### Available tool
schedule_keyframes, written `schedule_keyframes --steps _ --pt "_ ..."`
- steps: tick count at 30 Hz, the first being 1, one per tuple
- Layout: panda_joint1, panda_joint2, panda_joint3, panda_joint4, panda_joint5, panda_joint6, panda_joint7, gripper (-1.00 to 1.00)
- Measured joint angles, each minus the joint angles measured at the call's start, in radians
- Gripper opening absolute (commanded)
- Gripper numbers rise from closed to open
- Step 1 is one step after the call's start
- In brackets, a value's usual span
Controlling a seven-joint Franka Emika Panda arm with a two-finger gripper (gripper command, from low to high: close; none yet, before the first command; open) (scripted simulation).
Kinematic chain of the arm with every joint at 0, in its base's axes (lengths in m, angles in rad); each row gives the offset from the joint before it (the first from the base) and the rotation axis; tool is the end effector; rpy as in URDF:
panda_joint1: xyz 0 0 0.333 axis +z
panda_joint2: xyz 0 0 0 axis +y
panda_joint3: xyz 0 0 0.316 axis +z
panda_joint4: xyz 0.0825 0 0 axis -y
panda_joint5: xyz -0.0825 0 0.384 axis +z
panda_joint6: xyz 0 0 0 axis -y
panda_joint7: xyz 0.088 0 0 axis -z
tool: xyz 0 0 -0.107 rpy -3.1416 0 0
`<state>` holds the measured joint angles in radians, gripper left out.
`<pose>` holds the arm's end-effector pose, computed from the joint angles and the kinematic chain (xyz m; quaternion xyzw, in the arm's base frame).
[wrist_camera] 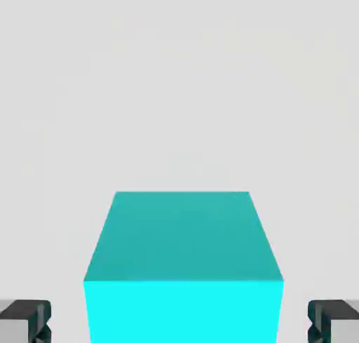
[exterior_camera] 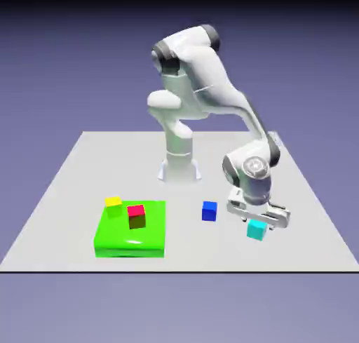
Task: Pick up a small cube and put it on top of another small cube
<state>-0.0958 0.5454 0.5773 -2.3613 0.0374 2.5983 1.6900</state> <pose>0.4089 0.2462 0.1211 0.7880 -0.5855 -0.1884 0.0278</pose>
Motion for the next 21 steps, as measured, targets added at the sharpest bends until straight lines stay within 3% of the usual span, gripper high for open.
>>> schedule_keyframes --steps 7,21 --pt "-0.104 -0.163 0.096 0.006 0.080 -0.167 -0.046 -1.00" --pt "-0.569 -0.670 -0.359 -0.168 0.493 -0.325 0.149 -1.00"
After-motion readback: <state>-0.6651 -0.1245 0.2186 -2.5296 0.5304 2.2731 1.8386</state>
